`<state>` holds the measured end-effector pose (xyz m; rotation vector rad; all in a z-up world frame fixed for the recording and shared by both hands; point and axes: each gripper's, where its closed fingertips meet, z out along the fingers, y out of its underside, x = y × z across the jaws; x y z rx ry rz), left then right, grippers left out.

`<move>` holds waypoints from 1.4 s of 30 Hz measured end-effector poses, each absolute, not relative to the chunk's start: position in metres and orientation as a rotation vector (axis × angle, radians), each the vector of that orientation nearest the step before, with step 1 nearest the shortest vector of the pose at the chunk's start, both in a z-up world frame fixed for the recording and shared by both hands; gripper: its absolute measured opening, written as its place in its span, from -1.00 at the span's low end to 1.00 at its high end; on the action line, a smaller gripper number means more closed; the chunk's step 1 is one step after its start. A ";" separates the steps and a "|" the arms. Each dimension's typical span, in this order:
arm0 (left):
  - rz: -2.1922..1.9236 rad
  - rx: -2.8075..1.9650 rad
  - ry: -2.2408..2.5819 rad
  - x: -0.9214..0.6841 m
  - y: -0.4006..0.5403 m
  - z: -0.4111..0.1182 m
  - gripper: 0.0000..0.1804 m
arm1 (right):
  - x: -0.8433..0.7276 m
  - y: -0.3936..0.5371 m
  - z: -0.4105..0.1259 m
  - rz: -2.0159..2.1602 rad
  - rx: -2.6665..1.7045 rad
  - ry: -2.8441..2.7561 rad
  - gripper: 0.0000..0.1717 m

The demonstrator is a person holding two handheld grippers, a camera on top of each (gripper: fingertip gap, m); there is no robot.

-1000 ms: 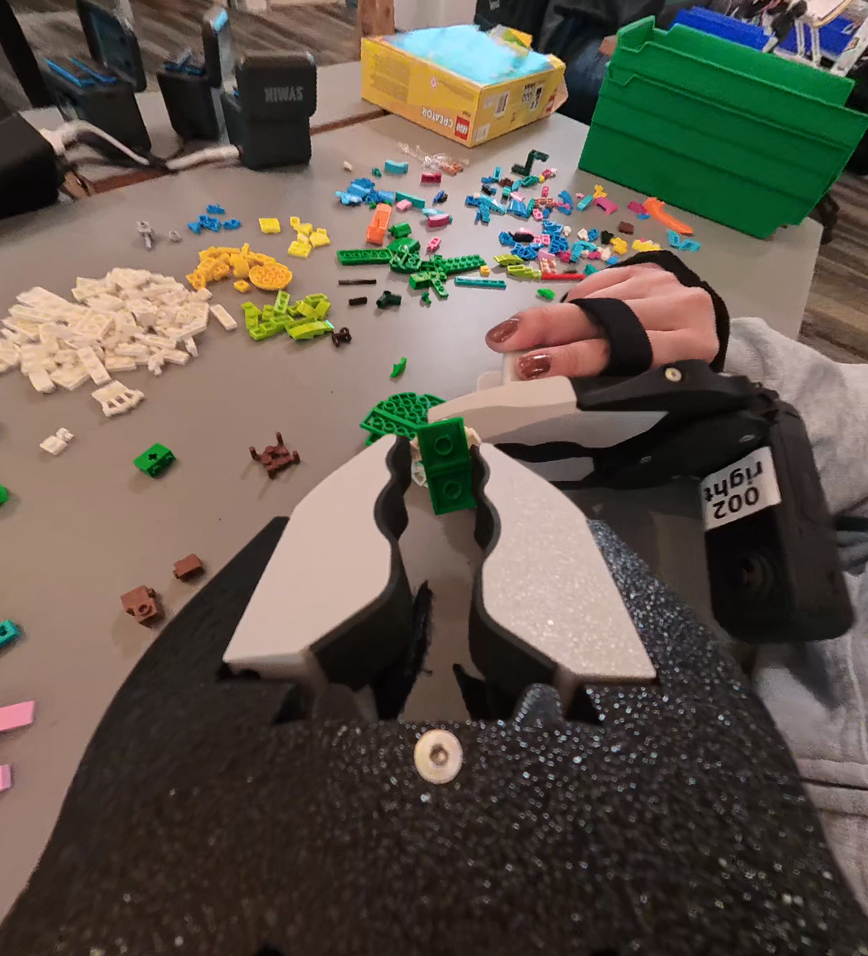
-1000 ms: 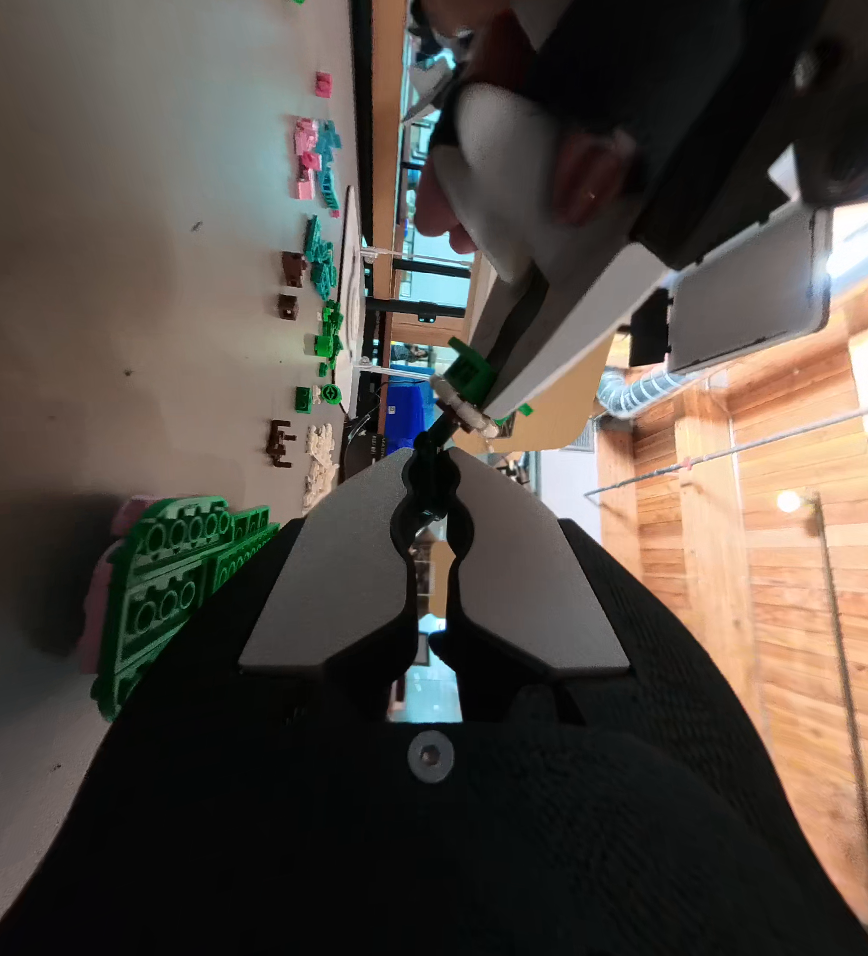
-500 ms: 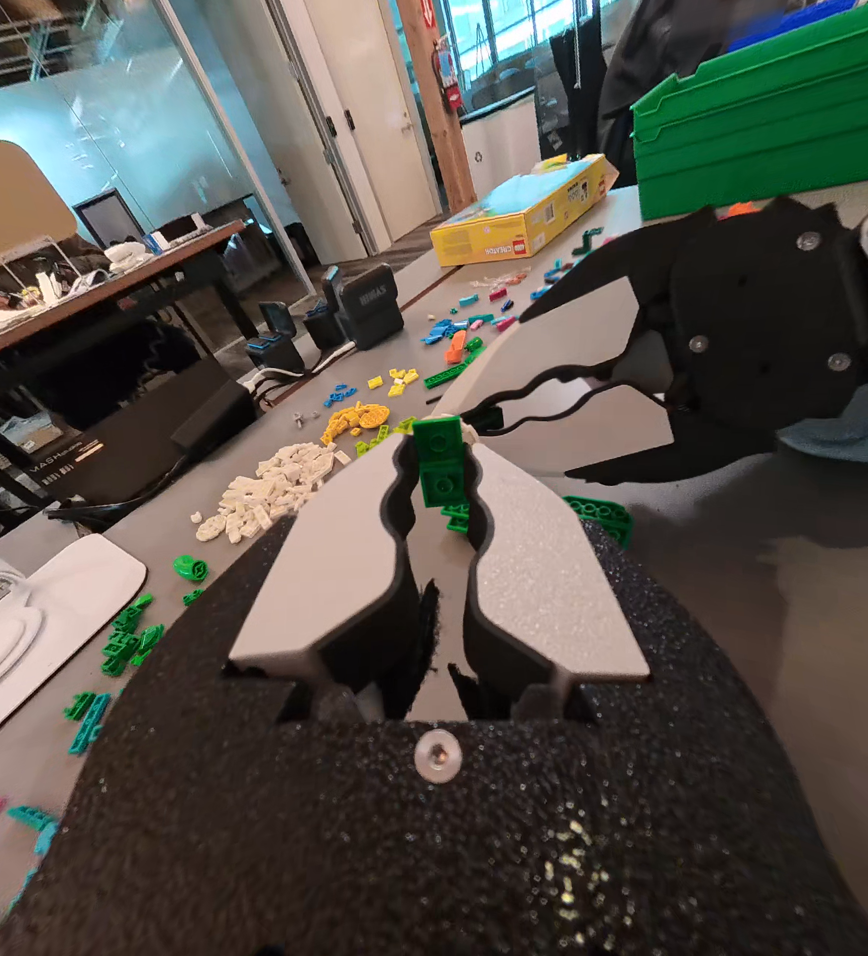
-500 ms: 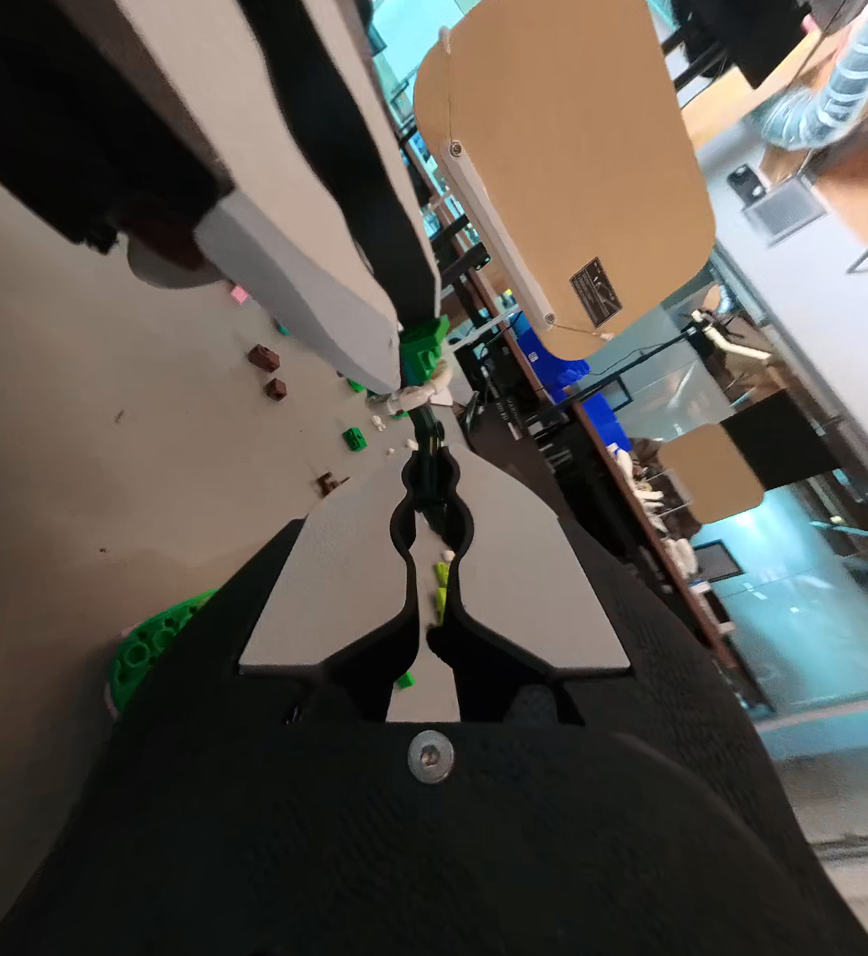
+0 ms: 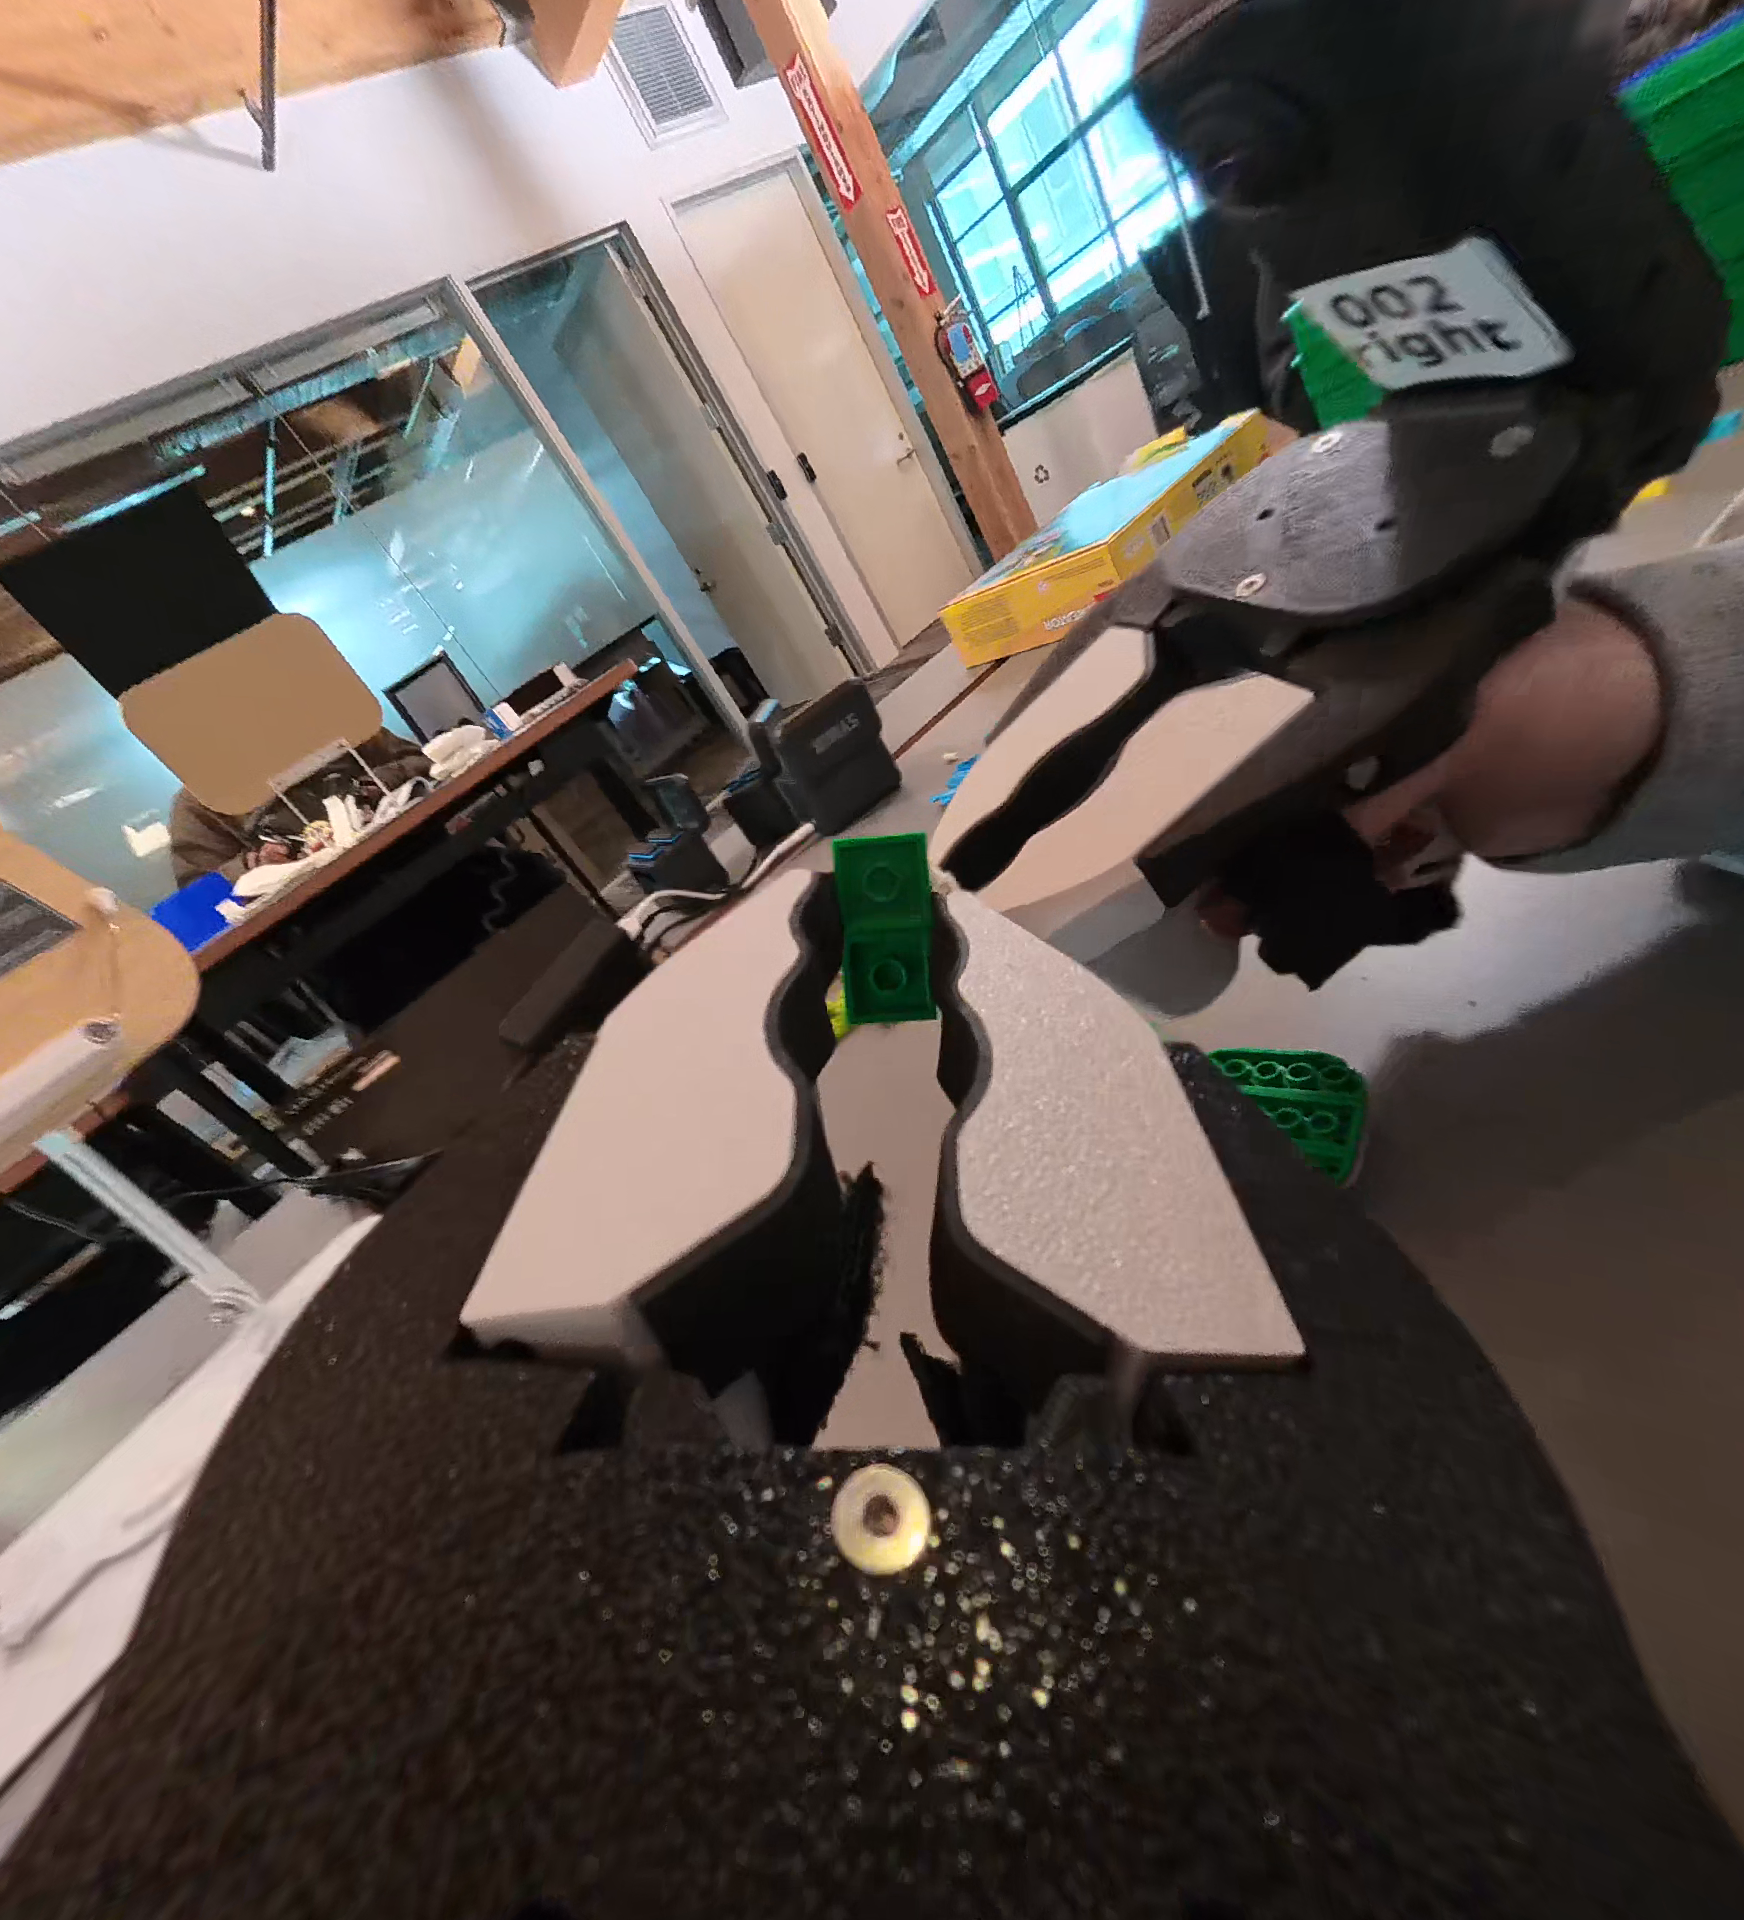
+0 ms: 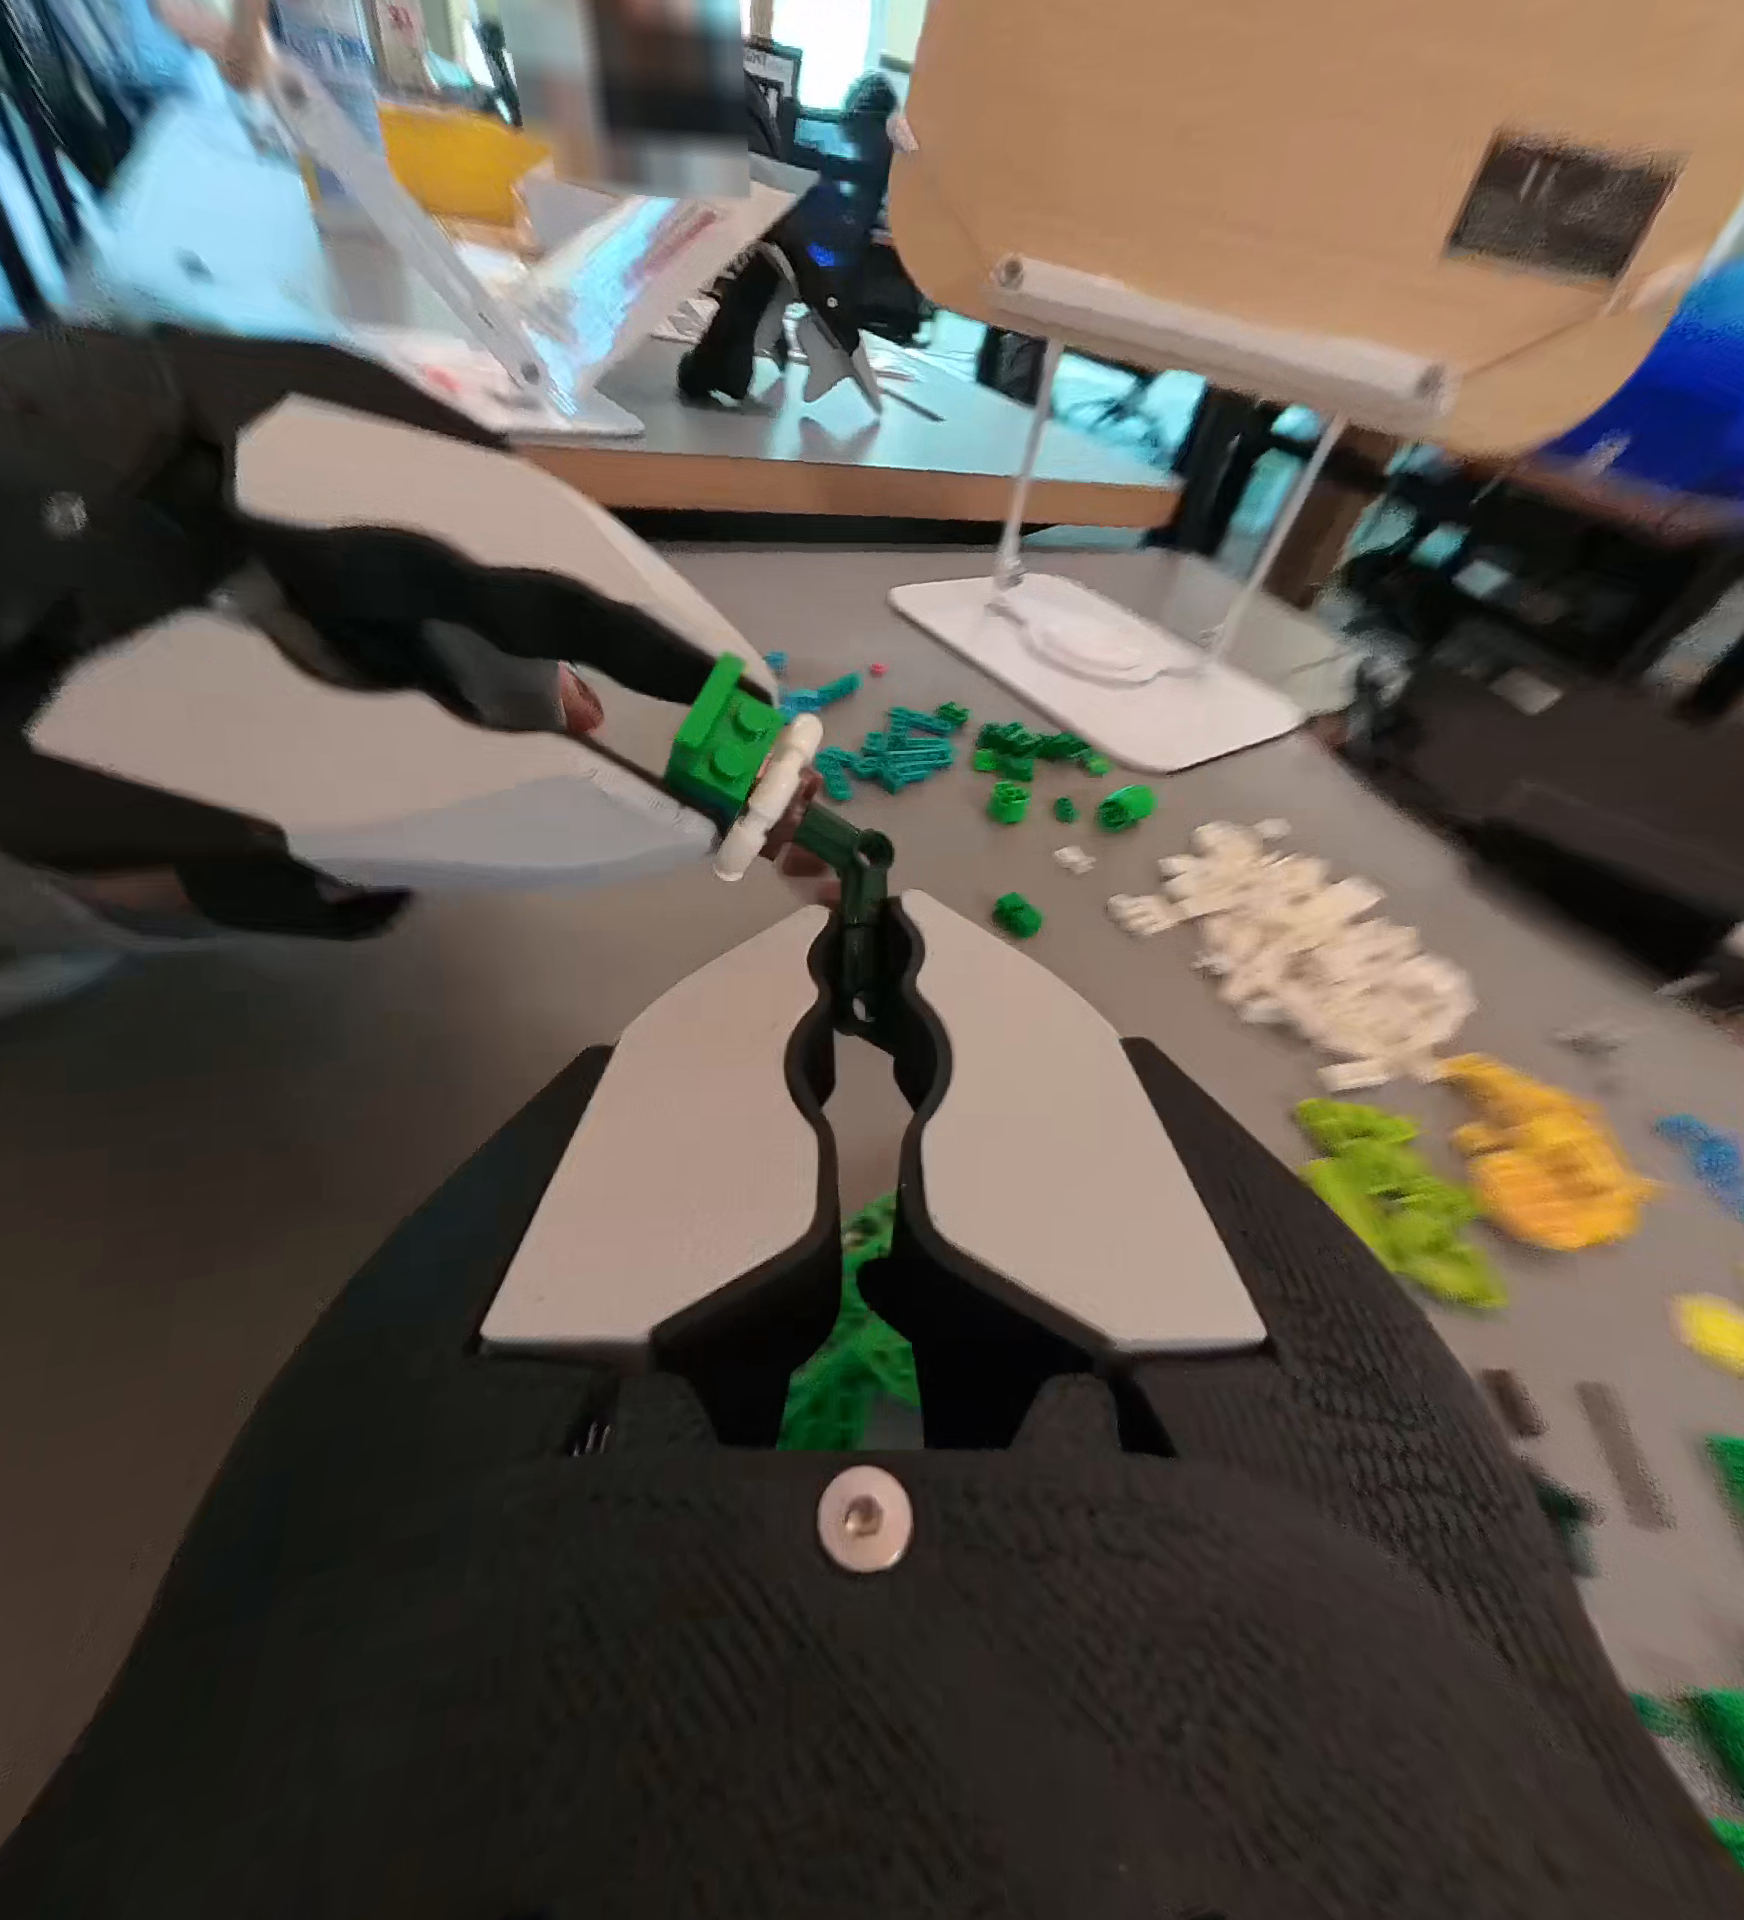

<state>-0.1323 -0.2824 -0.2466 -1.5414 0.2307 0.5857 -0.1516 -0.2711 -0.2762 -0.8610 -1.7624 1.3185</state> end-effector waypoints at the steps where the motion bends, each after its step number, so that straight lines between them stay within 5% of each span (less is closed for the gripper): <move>1: 0.551 -1.540 0.220 -0.132 -0.283 -0.248 -0.81 | -0.152 -0.268 -0.274 1.195 -0.748 -1.745 -0.93; 9: 0.291 -1.507 0.005 -0.147 -0.292 -0.250 -0.82 | -0.152 -0.255 -0.271 0.874 -0.503 -1.659 -0.72; 14: 0.232 -1.508 -0.020 -0.148 -0.294 -0.254 -0.82 | -0.150 -0.258 -0.274 0.728 -0.363 -1.661 -0.89; 23: 0.527 -1.481 0.079 -0.148 -0.296 -0.246 -0.82 | -0.156 -0.255 -0.272 0.906 -0.658 -1.649 -0.88; 32: 0.425 -1.525 0.084 -0.147 -0.300 -0.252 -0.81 | -0.144 -0.259 -0.270 0.557 -0.191 -1.629 -0.94; 42: 0.318 -1.546 0.102 -0.139 -0.300 -0.258 -0.81 | -0.127 -0.264 -0.273 0.689 -0.072 -1.701 -0.95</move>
